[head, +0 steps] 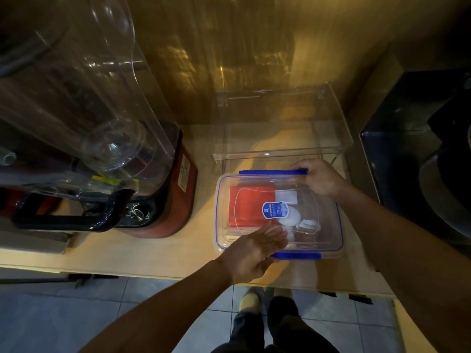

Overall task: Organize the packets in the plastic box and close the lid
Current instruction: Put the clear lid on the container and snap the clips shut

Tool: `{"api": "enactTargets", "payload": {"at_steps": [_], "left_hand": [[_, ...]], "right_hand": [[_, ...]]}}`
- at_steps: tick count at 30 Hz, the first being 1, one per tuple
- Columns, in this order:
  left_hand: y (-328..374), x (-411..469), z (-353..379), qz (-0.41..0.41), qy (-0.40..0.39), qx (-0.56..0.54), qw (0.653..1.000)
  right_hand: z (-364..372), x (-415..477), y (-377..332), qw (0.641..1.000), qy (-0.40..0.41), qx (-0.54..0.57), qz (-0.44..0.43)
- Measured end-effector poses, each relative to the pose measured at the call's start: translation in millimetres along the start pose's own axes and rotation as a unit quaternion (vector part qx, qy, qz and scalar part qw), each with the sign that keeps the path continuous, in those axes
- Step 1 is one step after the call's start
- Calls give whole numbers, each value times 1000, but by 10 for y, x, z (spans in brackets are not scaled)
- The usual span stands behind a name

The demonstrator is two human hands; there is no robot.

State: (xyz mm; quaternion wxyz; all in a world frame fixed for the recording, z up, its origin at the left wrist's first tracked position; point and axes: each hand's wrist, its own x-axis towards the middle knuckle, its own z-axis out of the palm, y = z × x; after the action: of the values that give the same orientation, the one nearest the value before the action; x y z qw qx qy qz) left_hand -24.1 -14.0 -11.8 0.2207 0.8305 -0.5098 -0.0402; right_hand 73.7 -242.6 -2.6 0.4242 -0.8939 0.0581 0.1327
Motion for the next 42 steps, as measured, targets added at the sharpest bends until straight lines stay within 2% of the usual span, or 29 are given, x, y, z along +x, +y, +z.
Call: {"api": "enactTargets", "payload": {"at_steps": [5, 10, 13, 17, 20, 24, 26, 29, 32, 34, 36, 38, 40, 42], "left_hand": [[-18, -10, 21, -22, -7, -11, 1000], [-7, -3, -4, -32, -1, -36, 999], [-2, -2, -22, -37, -6, -40, 998], [3, 3, -28, -48, -20, -45, 998], [-14, -4, -18, -49, -26, -50, 997], [-21, -5, -17, -42, -23, -45, 998], [-40, -9, -1, -39, -26, -44, 998], [-54, -26, -1, -61, -33, -74, 995], [-60, -72, 3, -93, 7, -75, 993], [-91, -107, 14, -166, 43, -19, 985], [-189, -160, 13, -304, 56, 31, 950], [-294, -210, 7, -431, 68, 23, 899], [-339, -203, -44, -512, 123, -102, 844], [-394, -163, -114, -573, 194, -290, 741]], "right_hand": [[17, 12, 15, 1000, 9, -18, -8], [50, 62, -31, 985, -55, -161, -28], [222, 113, -166, 977, -76, -193, -42], [438, 153, -252, 982, -45, -167, -79], [501, 159, -216, 996, -25, -82, -38], [519, 151, -258, 999, -16, -43, -24], [508, 111, -303, 995, -12, -79, -54], [484, 42, -288, 973, -16, -214, -86], [438, -96, -189, 967, 28, -246, -59], [380, -234, -62, 965, 85, -248, -30], [309, -382, 79, 965, 130, -227, 12], [236, -524, 188, 978, 153, -130, 53], [205, -651, 265, 980, 175, -6, 97], [215, -777, 289, 957, 198, 120, 173]]}}
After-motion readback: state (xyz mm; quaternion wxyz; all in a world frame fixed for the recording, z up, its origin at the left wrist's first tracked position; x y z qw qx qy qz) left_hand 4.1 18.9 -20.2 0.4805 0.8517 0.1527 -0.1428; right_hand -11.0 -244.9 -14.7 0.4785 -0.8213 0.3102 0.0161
